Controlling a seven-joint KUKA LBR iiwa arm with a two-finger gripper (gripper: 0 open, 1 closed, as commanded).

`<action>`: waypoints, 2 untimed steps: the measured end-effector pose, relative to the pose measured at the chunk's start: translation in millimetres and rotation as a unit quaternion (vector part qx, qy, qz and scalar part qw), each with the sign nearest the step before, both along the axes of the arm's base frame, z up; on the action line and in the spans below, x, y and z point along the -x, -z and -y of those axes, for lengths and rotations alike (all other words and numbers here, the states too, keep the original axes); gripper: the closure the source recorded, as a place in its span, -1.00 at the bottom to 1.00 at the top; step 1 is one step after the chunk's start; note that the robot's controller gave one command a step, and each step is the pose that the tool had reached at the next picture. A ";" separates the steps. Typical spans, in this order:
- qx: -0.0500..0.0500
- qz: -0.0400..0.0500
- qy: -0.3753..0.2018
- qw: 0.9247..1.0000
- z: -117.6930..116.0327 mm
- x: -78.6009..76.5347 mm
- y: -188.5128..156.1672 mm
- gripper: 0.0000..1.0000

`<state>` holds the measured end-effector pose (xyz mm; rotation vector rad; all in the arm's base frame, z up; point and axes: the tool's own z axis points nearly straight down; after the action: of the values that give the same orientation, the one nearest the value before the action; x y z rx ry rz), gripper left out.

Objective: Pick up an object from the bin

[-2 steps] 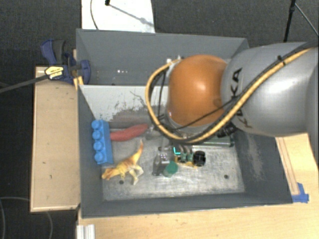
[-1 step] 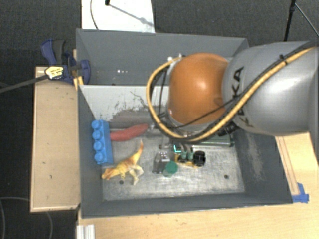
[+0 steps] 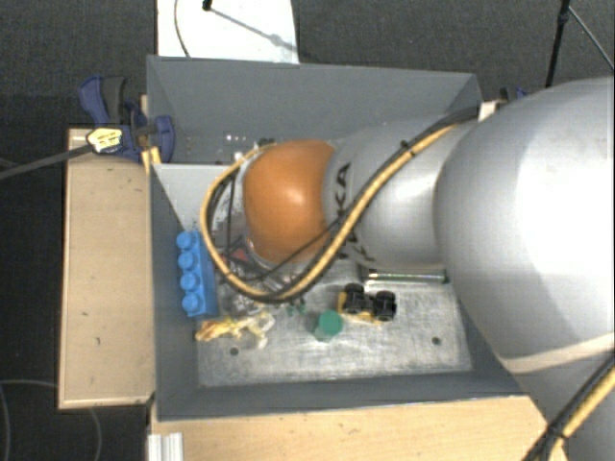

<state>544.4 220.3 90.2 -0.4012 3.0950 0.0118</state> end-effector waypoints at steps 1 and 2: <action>0.000 0.001 0.003 1.000 0.9 -0.3 0.3 -1.00; 0.000 0.000 0.004 1.000 1.3 0.1 1.0 -1.00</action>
Offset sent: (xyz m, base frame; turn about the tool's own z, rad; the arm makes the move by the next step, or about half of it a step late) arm 0.0000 0.0000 0.0000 0.0000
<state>544.2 219.0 89.2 -0.3888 3.0972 0.0108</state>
